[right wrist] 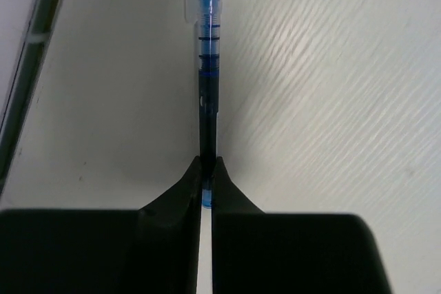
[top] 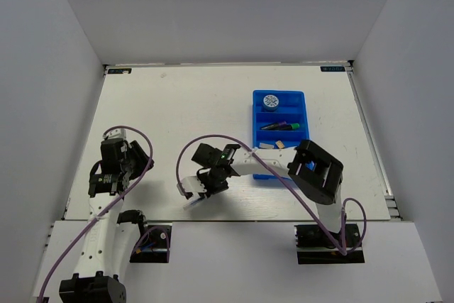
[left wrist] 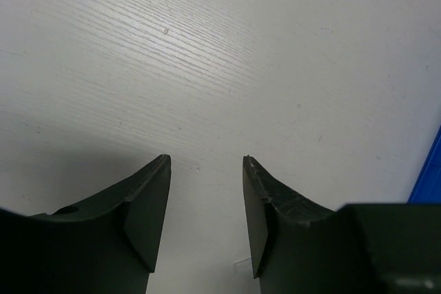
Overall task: Sort the stationery into containers
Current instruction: Grab a piece of stationery with the right arm, then place the stationery into the container
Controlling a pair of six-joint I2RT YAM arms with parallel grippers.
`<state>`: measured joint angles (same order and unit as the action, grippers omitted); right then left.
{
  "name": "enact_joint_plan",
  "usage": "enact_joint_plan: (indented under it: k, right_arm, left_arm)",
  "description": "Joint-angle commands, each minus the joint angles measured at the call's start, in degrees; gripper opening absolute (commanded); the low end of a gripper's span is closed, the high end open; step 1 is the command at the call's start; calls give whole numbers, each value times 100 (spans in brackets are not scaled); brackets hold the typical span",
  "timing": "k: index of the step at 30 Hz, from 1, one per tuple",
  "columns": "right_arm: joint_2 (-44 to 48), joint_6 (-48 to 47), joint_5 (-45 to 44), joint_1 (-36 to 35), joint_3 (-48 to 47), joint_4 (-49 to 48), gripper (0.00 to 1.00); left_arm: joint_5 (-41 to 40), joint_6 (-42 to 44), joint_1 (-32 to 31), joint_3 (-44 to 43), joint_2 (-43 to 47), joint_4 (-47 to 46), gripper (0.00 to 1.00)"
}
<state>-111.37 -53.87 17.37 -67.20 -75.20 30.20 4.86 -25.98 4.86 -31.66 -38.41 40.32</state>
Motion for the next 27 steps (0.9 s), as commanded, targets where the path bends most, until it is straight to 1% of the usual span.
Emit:
enact_joint_plan:
  k: [1,2,3,5,7,9,10,11,12,13,15,16,17,18,19,20,21,23,27]
  right_arm:
    - [587,622,-383,14,-257,680,0]
    - [695,684,-383,23,-328,689,0]
    - [1035,780,-444,14,-372,768,0]
    - [1231,834,-532,23,-381,830,0]
    - [1740,956,-664,40,-381,996,0]
    - [1952,1018,-1085,66,-312,1102,0]
    - [2327,1045,-1234,110,-155,1129,0]
    - [2487,1080,-1705,154,56,1068,0]
    - [2637,1089,-1936,207,171,1050,0]
    - [3108,1071,-2226,277,477,902,0]
    - [3506,975,-2789,584,908,865,0]
    - [3613,818,-2896,907,989,830,0]
    - [3849,755,-3027,1006,1059,795,0]
    - [4086,685,-3307,1103,1391,769,0]
    - [4201,545,-3362,1304,1507,655,0]
    - [4290,535,-3406,1497,1595,654,0]
    - [4578,526,-3511,1665,1831,646,0]
    - [4755,491,-3573,1945,2095,576,0]
    - [5213,281,-3416,2281,2605,663,0]
  left_arm:
    - [-108,14,32,-130,88,29,57]
    - [-108,5,32,-130,88,29,57]
    - [-108,14,32,-130,88,20,57]
    - [-108,22,24,-139,71,20,57]
    - [-100,23,32,-130,80,11,57]
    - [-108,23,32,-121,71,11,57]
    - [-91,23,24,-130,62,3,57]
    - [-73,23,32,-113,53,3,57]
    - [-65,23,15,-130,53,11,57]
    - [-47,23,32,-121,62,-6,57]
    - [14,23,32,-104,62,-32,57]
    - [32,23,15,-104,27,-15,57]
    - [50,31,32,-112,1,-41,57]
    - [76,31,32,-112,-17,-33,57]
    - [85,31,32,-104,-17,-32,57]
    - [102,14,32,-104,-26,-50,57]
    - [103,31,32,-104,-26,-50,57]
    - [120,31,24,-95,-43,-50,57]
    - [181,40,24,-95,-122,-68,57]
